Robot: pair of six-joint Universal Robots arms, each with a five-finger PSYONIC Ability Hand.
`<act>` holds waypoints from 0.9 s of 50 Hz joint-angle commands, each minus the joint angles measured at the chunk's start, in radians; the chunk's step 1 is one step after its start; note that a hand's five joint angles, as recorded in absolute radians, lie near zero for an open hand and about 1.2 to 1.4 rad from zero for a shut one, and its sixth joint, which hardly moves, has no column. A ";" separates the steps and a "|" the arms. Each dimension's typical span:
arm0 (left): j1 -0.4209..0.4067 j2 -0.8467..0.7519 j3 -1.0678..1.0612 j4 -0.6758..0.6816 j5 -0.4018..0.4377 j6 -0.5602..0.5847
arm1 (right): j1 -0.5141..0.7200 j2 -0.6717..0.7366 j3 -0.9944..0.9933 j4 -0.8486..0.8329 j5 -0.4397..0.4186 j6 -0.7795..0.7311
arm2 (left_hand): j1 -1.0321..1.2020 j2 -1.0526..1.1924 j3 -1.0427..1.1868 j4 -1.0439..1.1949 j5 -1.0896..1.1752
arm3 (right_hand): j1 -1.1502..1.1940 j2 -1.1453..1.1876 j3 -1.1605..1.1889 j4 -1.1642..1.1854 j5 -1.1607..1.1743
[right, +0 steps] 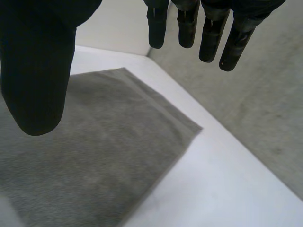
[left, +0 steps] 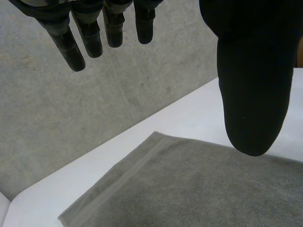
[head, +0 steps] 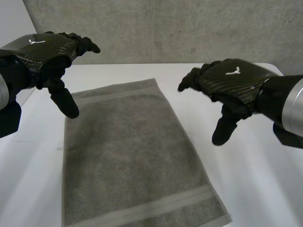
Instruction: Fold the towel.
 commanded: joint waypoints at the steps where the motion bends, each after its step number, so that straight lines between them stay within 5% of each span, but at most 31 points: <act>1: 0.005 -0.001 0.007 0.001 0.009 0.015 | 0.023 0.018 0.012 0.012 -0.018 -0.008 | 0.004 0.010 0.008 0.008 -0.027 | -0.036 -0.058 -0.038 -0.060 -0.050; 22: 0.071 -0.039 0.011 0.173 0.012 0.024 | 0.184 0.232 0.047 -0.148 -0.057 -0.013 | 0.004 0.010 0.008 0.008 -0.027 | -0.036 -0.058 -0.038 -0.060 -0.050; 32: 0.196 -0.091 0.008 0.202 0.167 0.022 | 0.248 0.409 0.030 -0.292 -0.075 -0.049 | 0.004 0.010 0.008 0.008 -0.027 | -0.036 -0.058 -0.038 -0.060 -0.050; 38: 0.212 -0.128 0.008 0.204 0.181 0.019 | 0.258 0.479 0.035 -0.312 -0.181 -0.048 | 0.016 0.023 0.021 0.021 -0.014 | -0.036 -0.058 -0.038 -0.060 -0.050; 45: 0.204 -0.186 -0.064 0.211 0.187 0.018 | 0.245 0.476 0.090 -0.312 -0.132 -0.046 | 0.022 0.029 0.027 0.027 -0.008 | -0.036 -0.058 -0.038 -0.060 -0.050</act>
